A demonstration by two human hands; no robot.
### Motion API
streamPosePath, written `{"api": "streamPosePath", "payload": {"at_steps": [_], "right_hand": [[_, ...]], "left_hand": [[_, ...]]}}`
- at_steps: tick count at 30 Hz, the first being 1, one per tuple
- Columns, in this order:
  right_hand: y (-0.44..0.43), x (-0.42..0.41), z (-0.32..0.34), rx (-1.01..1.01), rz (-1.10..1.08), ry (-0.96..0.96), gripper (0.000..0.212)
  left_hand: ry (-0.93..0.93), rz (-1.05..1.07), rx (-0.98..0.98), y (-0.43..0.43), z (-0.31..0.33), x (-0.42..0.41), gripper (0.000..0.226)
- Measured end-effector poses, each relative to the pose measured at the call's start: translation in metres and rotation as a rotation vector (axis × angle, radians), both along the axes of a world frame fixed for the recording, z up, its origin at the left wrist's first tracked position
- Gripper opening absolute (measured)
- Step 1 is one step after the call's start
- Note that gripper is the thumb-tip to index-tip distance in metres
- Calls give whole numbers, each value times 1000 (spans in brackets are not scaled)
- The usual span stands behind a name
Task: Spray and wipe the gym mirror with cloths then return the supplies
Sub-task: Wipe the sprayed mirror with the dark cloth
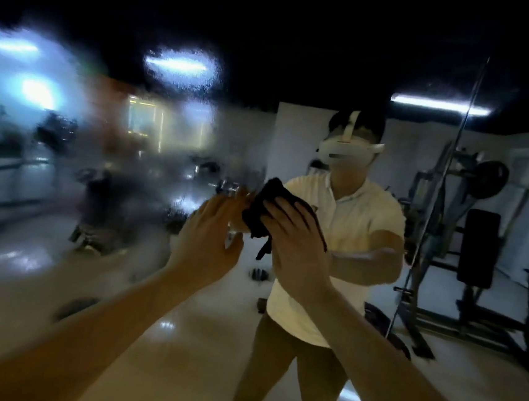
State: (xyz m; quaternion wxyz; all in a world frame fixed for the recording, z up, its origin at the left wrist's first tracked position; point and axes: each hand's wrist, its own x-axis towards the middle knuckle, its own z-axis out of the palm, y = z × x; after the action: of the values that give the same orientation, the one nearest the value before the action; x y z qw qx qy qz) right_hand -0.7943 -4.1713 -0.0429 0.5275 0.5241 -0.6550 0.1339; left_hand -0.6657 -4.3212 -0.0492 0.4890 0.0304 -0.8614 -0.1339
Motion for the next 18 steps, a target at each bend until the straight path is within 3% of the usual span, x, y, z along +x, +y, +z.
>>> {"api": "streamPosePath", "payload": {"at_steps": [3,7,10,14,18], "right_hand": [[-6,22,22,-228,265,-319,29],[3,49,64,-335,743,-1040,20],[16,57,80,-516,824,-1473,33],[22,73,89,-709,981,-1641,38],[42,84,98,-756,1020,-1768,35]], "left_hand": [[69,-145,-2,-10,24,4,75],[170,-322,16,-10,56,2,58],[122,-449,133,-3,80,1,39],[87,-446,138,0,109,-5,12],[-43,-489,120,5,140,-16,8]]}}
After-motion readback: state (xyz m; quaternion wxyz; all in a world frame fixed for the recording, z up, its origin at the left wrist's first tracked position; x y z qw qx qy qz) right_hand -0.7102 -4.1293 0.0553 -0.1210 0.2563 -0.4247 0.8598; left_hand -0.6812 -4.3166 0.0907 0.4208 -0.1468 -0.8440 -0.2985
